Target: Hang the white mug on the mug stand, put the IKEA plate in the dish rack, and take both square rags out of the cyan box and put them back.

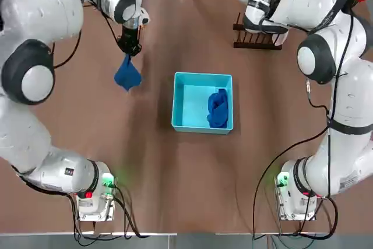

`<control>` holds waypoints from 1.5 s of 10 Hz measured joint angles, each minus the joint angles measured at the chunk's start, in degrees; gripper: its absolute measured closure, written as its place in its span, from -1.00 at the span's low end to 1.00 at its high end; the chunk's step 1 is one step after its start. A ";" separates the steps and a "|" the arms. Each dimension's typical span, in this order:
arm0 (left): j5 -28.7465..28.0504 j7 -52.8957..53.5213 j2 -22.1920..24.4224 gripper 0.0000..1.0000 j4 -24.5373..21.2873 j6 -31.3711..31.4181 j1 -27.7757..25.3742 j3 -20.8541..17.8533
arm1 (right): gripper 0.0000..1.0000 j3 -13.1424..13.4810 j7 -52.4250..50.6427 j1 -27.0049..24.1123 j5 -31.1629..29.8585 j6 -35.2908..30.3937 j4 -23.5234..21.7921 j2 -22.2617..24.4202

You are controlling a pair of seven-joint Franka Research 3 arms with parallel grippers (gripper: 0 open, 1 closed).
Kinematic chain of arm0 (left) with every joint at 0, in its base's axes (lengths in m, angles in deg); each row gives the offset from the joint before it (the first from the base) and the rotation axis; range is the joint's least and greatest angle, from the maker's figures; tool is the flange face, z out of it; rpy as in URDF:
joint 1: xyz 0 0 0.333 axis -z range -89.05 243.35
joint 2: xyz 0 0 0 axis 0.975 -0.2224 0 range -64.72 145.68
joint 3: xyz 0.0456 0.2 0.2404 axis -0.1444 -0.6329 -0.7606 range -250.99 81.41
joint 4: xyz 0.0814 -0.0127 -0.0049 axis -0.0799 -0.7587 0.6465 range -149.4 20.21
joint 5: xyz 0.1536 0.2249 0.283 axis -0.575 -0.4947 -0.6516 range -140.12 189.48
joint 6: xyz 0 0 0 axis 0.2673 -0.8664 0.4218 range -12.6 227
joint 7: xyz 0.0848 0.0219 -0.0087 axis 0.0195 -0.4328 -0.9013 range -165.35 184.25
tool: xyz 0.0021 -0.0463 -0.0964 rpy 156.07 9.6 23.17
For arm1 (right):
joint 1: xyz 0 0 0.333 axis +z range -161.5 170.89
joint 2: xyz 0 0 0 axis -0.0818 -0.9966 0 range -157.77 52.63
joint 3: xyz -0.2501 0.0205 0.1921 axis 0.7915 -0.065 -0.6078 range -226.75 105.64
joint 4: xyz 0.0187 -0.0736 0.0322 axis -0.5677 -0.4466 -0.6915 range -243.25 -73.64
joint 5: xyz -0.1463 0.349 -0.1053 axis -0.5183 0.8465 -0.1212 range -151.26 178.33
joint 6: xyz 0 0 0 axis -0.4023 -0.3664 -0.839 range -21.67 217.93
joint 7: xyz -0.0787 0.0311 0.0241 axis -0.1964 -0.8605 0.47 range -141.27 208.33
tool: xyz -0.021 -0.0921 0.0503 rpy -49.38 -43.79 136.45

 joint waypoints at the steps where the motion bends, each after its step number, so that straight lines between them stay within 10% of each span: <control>1: -1.37 0.00 -3.16 0.89 -0.22 1.31 -0.11 -0.64 | -0.98 -0.21 0.03 1.10 2.40 -0.01 0.35 -0.01; 8: -9.83 0.46 -12.85 0.89 -5.17 7.09 -1.31 -4.42 | -0.98 0.61 -22.55 0.88 28.26 -1.14 7.53 10.34; 12: -16.62 11.36 -12.63 0.89 -7.72 10.36 -1.99 -17.61 | -0.98 0.84 -44.03 -10.80 56.13 -6.23 8.52 25.60; 15: -19.14 22.35 -12.00 0.89 -10.24 20.11 -2.34 -29.51 | -0.98 -0.06 -46.54 -11.09 64.61 -13.55 7.65 30.76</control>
